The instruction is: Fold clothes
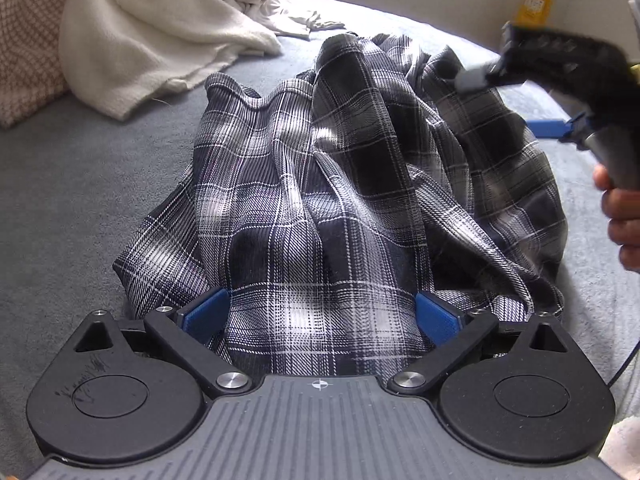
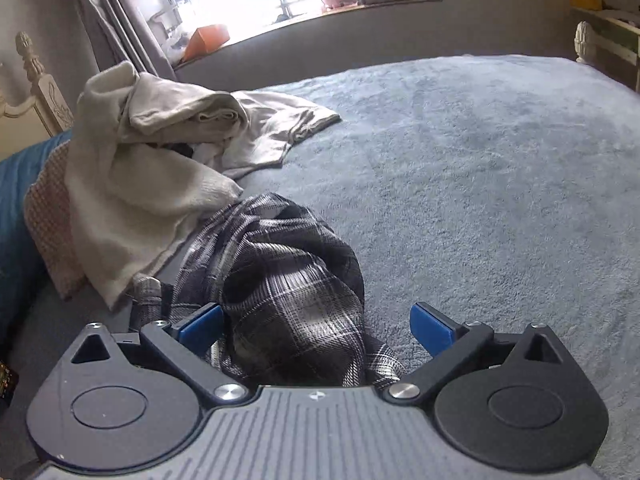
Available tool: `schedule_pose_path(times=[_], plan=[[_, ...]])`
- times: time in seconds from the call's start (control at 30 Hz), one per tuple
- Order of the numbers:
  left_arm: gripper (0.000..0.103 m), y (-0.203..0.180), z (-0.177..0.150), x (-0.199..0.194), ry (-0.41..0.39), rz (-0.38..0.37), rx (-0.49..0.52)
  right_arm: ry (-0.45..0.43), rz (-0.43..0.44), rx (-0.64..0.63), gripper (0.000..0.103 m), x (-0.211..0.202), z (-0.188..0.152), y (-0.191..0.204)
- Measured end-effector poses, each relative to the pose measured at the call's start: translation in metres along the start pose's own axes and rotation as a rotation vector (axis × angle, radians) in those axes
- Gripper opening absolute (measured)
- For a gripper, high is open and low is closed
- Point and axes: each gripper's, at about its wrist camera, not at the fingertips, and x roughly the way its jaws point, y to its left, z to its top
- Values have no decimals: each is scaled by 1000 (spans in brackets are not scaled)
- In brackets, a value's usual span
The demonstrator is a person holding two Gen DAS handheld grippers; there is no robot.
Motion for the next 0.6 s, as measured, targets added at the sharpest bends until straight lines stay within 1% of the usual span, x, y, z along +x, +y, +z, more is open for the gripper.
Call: schedule_pose_path(times=[0.07, 0.1, 0.13, 0.17, 0.23, 0.3, 0.33, 0.43, 0.6], plan=[[101, 0, 0, 1, 1, 0, 3, 38, -31, 3, 97, 11, -4, -2], [101, 1, 0, 2, 2, 0, 4, 56, -42, 4, 86, 16, -6, -4], [101, 1, 0, 2, 2, 0, 5, 66, -32, 10, 67, 17, -8, -7], [102, 1, 0, 2, 2, 0, 6, 75, -22, 16, 59, 18, -10, -9], [102, 1, 0, 2, 2, -1, 6, 61, 7, 5, 25, 11, -12, -9], [102, 0, 0, 2, 3, -1, 6, 41, 34, -8, 14, 2, -14, -7], [102, 0, -1, 2, 3, 0, 5, 27, 51, -18, 11, -6, -15, -4], [102, 1, -2, 2, 6, 3, 3, 5, 117, -24, 8, -28, -19, 4], [102, 5, -5, -1, 15, 4, -12, 9, 216, -10, 7, -59, -33, 15]])
